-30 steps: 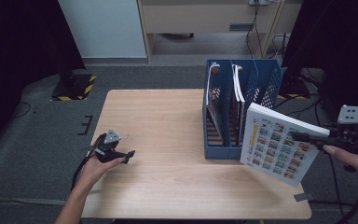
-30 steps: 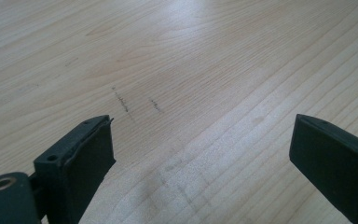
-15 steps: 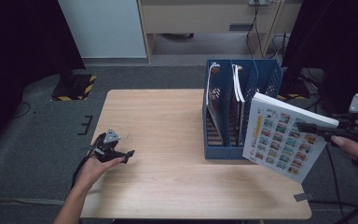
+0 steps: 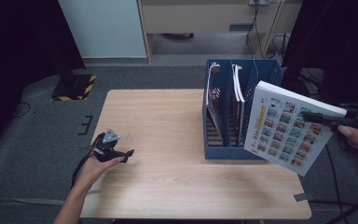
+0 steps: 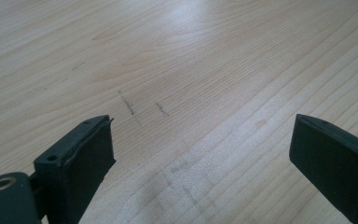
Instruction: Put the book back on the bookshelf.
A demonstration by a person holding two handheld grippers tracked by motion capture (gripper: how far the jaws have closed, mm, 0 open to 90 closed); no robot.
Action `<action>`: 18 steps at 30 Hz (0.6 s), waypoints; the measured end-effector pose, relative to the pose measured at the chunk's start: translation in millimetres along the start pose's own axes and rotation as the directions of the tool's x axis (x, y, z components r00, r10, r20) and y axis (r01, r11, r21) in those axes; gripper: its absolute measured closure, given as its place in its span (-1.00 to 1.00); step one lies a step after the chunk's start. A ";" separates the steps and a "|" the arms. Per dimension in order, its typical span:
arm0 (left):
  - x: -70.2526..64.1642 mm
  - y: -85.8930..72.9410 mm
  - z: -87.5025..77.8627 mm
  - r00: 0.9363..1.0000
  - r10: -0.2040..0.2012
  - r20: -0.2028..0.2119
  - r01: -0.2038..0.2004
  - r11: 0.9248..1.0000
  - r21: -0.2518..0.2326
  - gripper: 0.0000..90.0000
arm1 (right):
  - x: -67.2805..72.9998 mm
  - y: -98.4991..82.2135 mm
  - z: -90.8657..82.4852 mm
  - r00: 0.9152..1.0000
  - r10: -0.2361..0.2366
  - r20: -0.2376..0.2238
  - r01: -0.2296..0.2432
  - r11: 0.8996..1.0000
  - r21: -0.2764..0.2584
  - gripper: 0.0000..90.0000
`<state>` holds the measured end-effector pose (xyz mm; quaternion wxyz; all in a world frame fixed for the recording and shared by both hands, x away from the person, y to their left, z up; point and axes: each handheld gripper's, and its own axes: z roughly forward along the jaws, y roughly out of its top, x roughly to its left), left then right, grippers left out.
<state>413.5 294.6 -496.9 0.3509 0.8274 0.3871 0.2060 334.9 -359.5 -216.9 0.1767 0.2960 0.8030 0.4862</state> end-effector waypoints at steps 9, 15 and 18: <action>0.4 0.0 0.3 1.000 -0.004 0.000 0.004 1.000 -0.003 -0.87 | -13.0 10.4 4.1 0.997 0.030 0.065 -0.031 0.999 0.010 0.65; 1.1 0.1 -0.6 1.000 -0.004 0.001 0.004 1.000 -0.004 -0.87 | -21.2 12.4 13.1 0.991 0.061 0.120 -0.065 0.998 0.022 0.65; 1.9 0.2 -0.8 1.000 -0.007 0.001 0.007 1.000 -0.006 -0.87 | -25.2 13.1 18.1 0.987 0.067 0.144 -0.072 0.997 0.029 0.65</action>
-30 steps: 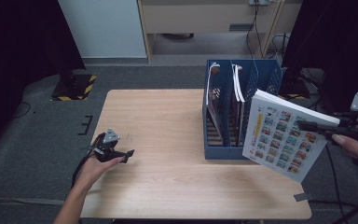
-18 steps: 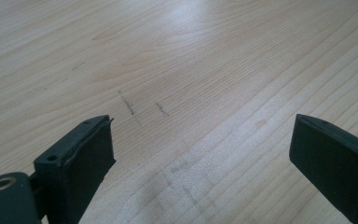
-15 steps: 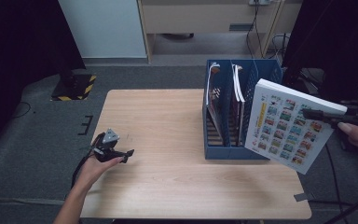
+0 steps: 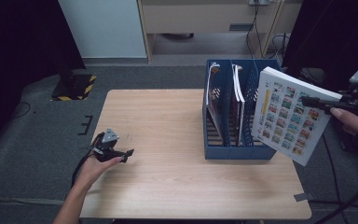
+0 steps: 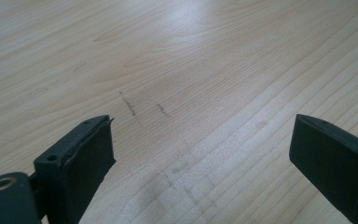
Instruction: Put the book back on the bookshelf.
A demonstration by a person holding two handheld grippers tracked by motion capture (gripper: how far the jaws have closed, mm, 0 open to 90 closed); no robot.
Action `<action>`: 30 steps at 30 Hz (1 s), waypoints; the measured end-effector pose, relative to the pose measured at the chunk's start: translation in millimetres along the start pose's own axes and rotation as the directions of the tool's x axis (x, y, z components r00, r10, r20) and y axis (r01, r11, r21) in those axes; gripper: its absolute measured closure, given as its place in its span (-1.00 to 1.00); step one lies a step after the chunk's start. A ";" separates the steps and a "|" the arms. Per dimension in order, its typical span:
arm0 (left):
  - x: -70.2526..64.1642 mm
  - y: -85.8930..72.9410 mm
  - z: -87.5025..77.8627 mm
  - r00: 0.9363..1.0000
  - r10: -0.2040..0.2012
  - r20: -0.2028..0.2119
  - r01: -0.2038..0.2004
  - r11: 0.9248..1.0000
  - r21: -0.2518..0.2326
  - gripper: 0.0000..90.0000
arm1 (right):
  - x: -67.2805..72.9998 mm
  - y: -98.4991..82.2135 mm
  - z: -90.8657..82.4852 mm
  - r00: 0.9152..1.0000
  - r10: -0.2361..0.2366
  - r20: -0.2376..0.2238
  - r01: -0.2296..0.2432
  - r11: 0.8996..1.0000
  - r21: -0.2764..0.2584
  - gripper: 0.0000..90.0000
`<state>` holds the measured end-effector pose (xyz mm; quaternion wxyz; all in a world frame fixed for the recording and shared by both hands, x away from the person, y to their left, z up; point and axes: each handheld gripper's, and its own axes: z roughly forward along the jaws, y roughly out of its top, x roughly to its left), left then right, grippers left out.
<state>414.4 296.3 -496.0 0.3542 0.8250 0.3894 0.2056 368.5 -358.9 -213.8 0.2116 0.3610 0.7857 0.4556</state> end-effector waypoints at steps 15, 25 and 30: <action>1.3 -0.2 -0.1 1.000 -0.004 0.004 0.004 1.000 -0.001 -0.87 | -10.2 5.7 10.1 0.998 0.036 0.059 -0.036 0.999 -0.013 0.65; 2.1 0.3 -1.6 1.000 -0.007 0.006 0.007 1.000 -0.009 -0.87 | -13.3 11.2 19.8 0.992 0.076 0.105 -0.074 0.997 -0.024 0.65; 3.6 0.4 -2.5 1.000 -0.014 0.005 0.014 1.000 -0.016 -0.87 | -15.9 13.1 28.3 0.988 0.088 0.129 -0.086 0.996 -0.017 0.65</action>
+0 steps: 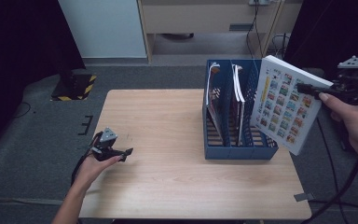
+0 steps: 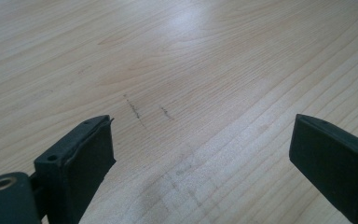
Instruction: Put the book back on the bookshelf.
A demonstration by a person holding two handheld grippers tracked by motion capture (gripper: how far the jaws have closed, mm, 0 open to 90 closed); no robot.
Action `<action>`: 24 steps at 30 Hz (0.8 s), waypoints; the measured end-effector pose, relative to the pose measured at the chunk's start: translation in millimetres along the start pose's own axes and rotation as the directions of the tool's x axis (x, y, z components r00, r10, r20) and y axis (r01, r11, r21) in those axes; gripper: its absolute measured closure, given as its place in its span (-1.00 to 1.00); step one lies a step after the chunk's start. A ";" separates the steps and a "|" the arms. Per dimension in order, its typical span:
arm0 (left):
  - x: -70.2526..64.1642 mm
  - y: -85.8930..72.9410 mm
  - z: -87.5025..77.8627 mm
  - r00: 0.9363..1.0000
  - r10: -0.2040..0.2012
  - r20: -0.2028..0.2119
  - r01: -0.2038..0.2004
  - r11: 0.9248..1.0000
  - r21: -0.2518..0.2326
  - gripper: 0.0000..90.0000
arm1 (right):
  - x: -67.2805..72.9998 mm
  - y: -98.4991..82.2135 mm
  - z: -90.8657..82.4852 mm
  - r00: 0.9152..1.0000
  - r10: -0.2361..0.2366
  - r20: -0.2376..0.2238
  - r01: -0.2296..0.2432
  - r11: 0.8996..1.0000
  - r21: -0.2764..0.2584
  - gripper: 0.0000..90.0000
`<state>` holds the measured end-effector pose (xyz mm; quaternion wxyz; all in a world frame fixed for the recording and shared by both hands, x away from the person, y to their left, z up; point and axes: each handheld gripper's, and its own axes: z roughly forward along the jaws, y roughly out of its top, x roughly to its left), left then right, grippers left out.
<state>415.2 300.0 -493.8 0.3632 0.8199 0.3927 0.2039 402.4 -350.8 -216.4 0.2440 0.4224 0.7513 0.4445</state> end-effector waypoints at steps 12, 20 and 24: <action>0.6 0.4 0.2 1.000 0.003 0.006 -0.003 1.000 -0.002 -0.87 | -4.5 -0.2 12.4 0.999 0.020 0.051 -0.021 1.000 0.017 0.65; 0.8 1.4 -1.7 1.000 0.000 0.005 0.000 1.000 -0.009 -0.86 | -8.9 2.3 22.8 0.997 0.031 0.071 -0.034 0.999 0.042 0.65; -0.1 2.4 -2.2 1.000 0.003 0.007 -0.003 1.000 -0.016 -0.86 | -11.9 4.0 27.2 0.995 0.045 0.085 -0.051 0.997 0.065 0.65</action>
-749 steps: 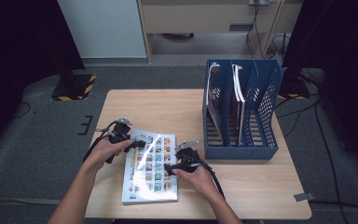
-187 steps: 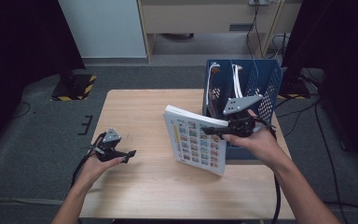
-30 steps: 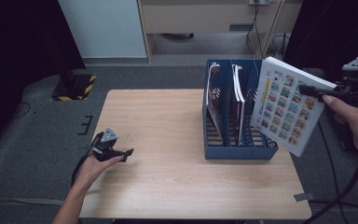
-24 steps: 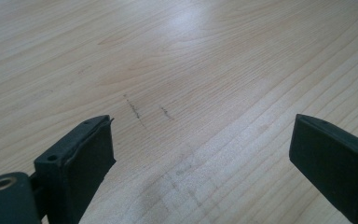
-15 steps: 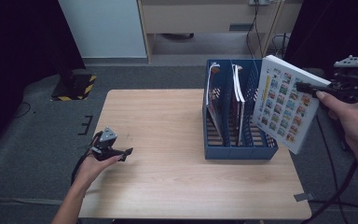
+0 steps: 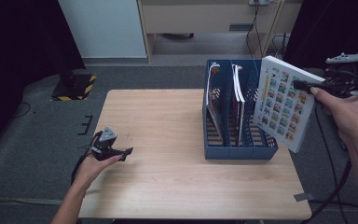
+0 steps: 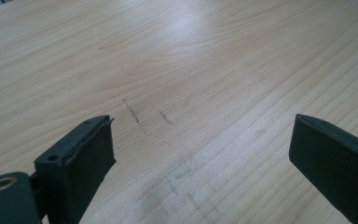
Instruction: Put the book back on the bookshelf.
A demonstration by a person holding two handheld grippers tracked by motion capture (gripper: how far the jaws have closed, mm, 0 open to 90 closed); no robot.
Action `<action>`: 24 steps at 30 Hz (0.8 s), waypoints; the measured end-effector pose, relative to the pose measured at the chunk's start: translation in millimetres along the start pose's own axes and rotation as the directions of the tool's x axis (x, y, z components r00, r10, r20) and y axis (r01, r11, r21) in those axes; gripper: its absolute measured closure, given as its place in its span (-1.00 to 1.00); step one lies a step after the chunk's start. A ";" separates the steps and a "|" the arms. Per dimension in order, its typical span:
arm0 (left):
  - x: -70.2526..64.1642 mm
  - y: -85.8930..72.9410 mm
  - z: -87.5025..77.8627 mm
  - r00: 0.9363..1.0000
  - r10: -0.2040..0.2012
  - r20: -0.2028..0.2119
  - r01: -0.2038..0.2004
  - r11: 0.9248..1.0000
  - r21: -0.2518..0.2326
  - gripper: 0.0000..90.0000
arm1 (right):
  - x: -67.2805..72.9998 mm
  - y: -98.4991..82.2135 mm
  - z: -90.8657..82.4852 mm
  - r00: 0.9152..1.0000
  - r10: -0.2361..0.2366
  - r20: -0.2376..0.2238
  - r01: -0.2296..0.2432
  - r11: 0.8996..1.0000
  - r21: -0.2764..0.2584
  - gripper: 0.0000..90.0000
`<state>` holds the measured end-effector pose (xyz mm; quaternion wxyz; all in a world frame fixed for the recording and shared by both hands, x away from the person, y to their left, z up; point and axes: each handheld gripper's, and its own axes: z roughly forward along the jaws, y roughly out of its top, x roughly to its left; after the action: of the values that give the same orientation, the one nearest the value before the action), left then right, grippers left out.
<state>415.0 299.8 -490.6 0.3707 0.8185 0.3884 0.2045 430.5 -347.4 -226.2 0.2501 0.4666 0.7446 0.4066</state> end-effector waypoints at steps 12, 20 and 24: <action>0.6 0.5 -2.3 1.000 -0.004 0.000 0.004 1.000 -0.010 -0.86 | -1.9 2.7 13.7 0.999 0.022 0.031 -0.023 0.999 0.037 0.65; 0.2 2.8 -4.4 1.000 -0.009 0.005 0.009 1.000 -0.020 -0.86 | -0.3 4.5 20.8 0.999 0.022 0.037 -0.023 0.999 0.047 0.65; 0.3 3.3 -4.9 1.000 -0.013 0.007 0.013 1.000 -0.026 -0.86 | 0.5 6.4 24.4 0.999 0.023 0.045 -0.025 0.998 0.049 0.65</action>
<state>413.7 300.9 -484.9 0.3840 0.8117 0.3897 0.2044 451.7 -336.4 -234.2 0.2500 0.4904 0.7432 0.3804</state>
